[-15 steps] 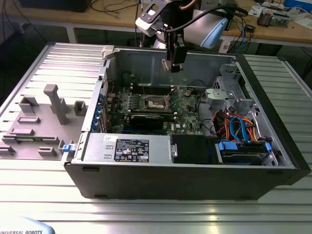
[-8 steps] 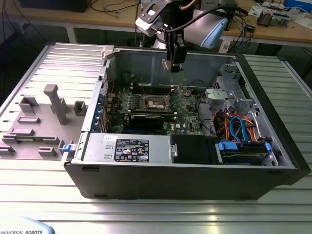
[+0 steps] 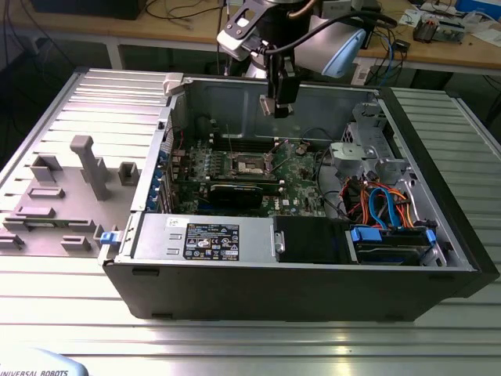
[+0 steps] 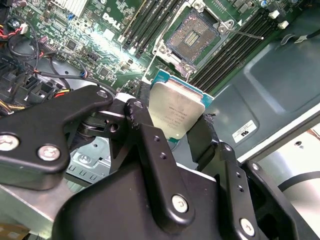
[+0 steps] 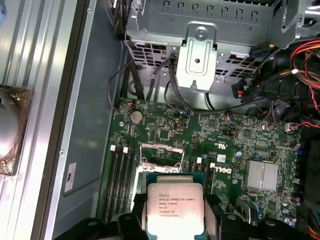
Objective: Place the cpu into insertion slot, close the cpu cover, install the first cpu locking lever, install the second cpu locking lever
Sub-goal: 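Place the cpu into insertion slot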
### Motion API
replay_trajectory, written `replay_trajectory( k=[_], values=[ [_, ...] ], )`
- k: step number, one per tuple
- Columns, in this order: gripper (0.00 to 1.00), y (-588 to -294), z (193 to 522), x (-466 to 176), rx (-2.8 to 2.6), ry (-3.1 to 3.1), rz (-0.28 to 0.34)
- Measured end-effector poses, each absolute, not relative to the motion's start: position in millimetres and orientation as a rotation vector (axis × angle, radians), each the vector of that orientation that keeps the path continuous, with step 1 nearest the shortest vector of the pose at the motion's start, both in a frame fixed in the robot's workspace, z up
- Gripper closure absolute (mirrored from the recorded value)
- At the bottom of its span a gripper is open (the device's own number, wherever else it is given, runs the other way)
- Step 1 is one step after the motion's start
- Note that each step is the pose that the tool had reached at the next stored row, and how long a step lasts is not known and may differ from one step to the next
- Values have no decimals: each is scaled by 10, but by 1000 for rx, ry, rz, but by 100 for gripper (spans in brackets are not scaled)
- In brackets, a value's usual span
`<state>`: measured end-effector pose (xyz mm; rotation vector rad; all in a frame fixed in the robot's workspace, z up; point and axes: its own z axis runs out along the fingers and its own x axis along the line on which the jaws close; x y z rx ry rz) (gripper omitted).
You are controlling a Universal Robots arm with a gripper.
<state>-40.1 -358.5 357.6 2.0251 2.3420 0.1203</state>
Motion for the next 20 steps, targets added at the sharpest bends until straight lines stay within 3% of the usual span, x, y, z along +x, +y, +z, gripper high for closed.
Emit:
replay_trajectory(
  k=[20],
  values=[
    [46, -3583, 3476, -464, 2095, 2280, 121]
  ],
)
